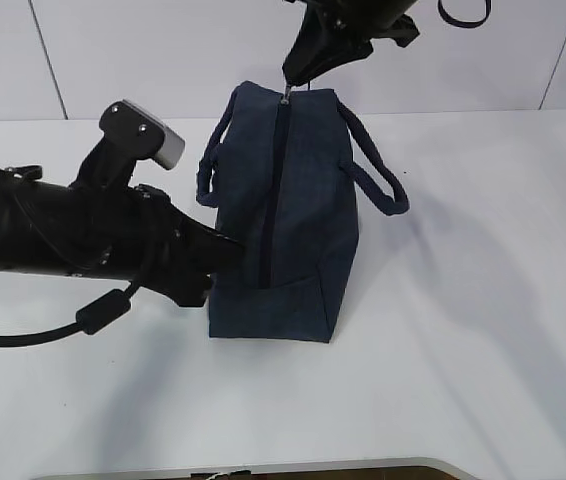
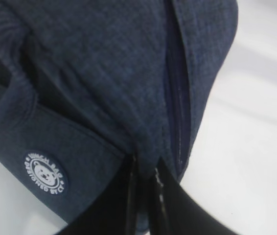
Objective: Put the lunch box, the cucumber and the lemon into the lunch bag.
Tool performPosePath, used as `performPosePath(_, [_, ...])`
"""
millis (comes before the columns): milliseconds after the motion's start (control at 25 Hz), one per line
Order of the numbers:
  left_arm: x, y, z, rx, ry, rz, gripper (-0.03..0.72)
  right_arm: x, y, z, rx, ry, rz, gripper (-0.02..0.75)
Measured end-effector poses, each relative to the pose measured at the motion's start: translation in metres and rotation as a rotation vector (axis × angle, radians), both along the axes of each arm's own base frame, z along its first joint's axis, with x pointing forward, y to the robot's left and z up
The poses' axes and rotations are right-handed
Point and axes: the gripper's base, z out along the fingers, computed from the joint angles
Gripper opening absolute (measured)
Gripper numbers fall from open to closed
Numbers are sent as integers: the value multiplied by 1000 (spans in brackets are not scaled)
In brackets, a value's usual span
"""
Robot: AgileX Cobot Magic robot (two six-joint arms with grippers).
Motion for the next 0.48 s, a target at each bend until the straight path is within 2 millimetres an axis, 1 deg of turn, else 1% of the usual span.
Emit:
performPosePath(80, [0,0,0,1,1,0,-5,8,-1,0,10,-11,-18,5])
performPosePath(200, [0,0,0,1,1,0,-5,20,-2,-5,19,-16,-40,5])
performPosePath(480, [0,0,0,-1,2,-1,-5,51,-8,-23,41,-19,-102,5])
